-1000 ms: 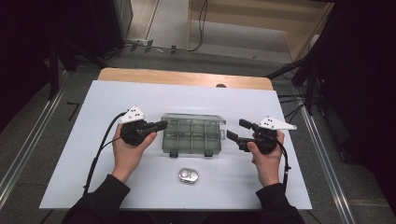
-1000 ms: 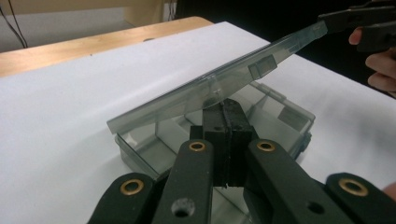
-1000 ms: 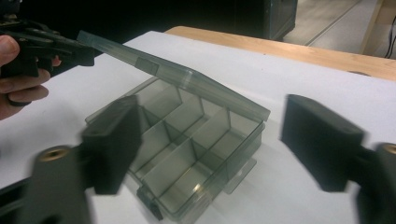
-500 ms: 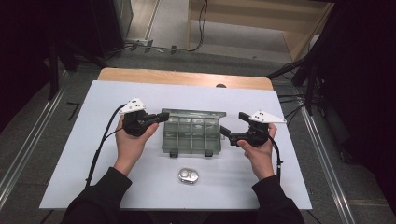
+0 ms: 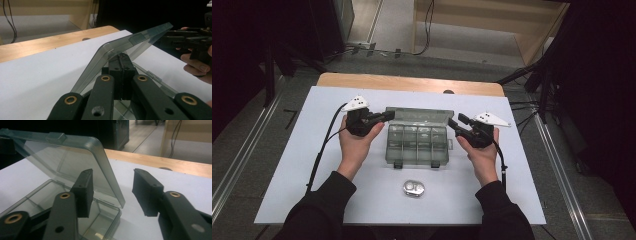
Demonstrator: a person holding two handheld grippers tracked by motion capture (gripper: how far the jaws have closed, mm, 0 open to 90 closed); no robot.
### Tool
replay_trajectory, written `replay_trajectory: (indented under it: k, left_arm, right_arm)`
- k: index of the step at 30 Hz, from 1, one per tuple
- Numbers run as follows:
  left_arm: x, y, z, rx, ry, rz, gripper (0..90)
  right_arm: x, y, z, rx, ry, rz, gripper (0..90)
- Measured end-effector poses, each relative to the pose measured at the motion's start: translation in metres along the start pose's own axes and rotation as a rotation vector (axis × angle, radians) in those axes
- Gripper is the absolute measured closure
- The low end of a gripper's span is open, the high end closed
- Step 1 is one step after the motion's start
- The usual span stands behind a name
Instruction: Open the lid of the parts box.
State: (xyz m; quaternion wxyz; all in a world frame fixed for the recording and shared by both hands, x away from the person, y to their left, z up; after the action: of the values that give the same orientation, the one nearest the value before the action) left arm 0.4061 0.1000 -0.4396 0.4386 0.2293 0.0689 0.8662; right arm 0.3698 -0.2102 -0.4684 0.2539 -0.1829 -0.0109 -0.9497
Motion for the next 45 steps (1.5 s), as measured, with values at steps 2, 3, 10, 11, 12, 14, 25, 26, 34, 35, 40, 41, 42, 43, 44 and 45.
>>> replay_trajectory:
  k: [2, 3, 10, 11, 12, 14, 25, 26, 34, 35, 40, 41, 42, 43, 44, 45]
  left_arm:
    - [-0.001, 0.0, 0.0, 0.002, 0.001, 0.001, 89.2]
    - [-0.002, -0.001, 0.001, 0.002, 0.001, 0.007, 89.2]
    - [-0.003, -0.005, 0.005, 0.004, 0.017, 0.021, 89.2]
    - [-0.003, -0.006, 0.006, 0.006, 0.021, 0.017, 89.2]
    - [-0.001, -0.008, 0.007, 0.009, 0.022, 0.014, 89.1]
    - [0.001, -0.009, 0.007, 0.019, 0.02, 0.004, 89.1]
    - [0.019, -0.016, -0.002, -0.002, 0.036, -0.042, 71.8]
    - [0.018, -0.018, -0.003, 0.002, 0.035, -0.035, 67.8]
    - [-0.011, -0.031, -0.013, -0.01, 0.01, 0.148, 50.1]
    - [-0.011, -0.031, -0.013, -0.01, 0.01, 0.148, 50.1]
    - [-0.028, -0.042, -0.021, 0.007, -0.046, 0.165, 61.0]
    - [-0.028, -0.042, -0.021, 0.007, -0.046, 0.165, 63.5]
    - [-0.03, -0.044, -0.023, 0.014, -0.058, 0.167, 65.7]
    - [-0.032, -0.046, -0.027, 0.013, -0.073, 0.176, 67.4]
    - [-0.034, -0.047, -0.029, 0.01, -0.081, 0.182, 69.0]
    - [-0.035, -0.048, -0.03, 0.016, -0.085, 0.189, 70.7]
  right_arm:
    - [-0.001, 0.002, 0.001, -0.014, 0.013, 0.002, 56.7]
    - [-0.002, 0.002, 0.002, -0.019, 0.022, 0.003, 57.9]
    - [-0.007, -0.001, 0.012, 0.001, 0.069, 0.019, 64.4]
    - [-0.006, -0.001, 0.014, 0.008, 0.084, 0.017, 65.0]
    - [-0.006, -0.001, 0.015, 0.01, 0.096, 0.013, 66.1]
    - [-0.007, -0.001, 0.018, 0.01, 0.101, -0.002, 67.6]
    - [-0.014, -0.001, 0.019, 0.0, 0.081, -0.04, 78.1]
    - [-0.014, -0.001, 0.02, -0.001, 0.08, -0.04, 78.6]
    - [-0.019, 0.001, 0.023, -0.028, 0.072, -0.061, 80.3]
    - [-0.019, 0.001, 0.023, -0.028, 0.072, -0.061, 80.3]
    - [-0.024, 0.004, 0.026, -0.041, 0.063, -0.066, 80.9]
    - [-0.024, 0.004, 0.026, -0.041, 0.063, -0.066, 80.9]
    - [-0.026, 0.006, 0.027, -0.039, 0.058, -0.07, 81.2]
    - [-0.027, 0.006, 0.028, -0.041, 0.054, -0.071, 81.4]
    - [-0.028, 0.006, 0.028, -0.038, 0.053, -0.077, 81.6]
    - [-0.029, 0.007, 0.029, -0.039, 0.048, -0.079, 81.7]
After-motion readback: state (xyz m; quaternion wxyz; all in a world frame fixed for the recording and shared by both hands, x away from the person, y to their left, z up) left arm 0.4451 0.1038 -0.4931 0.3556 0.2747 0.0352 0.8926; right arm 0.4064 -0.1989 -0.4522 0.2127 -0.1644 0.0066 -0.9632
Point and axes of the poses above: each handheld gripper's, and its own axes: x roughly backward along the jaws, z roughly out of its top, y roughly to its right, the point moved 4 cm from there along -x, roughly forward along the jaws, and after that the axes turned 6 degrees about x, right-handed, at the moved point
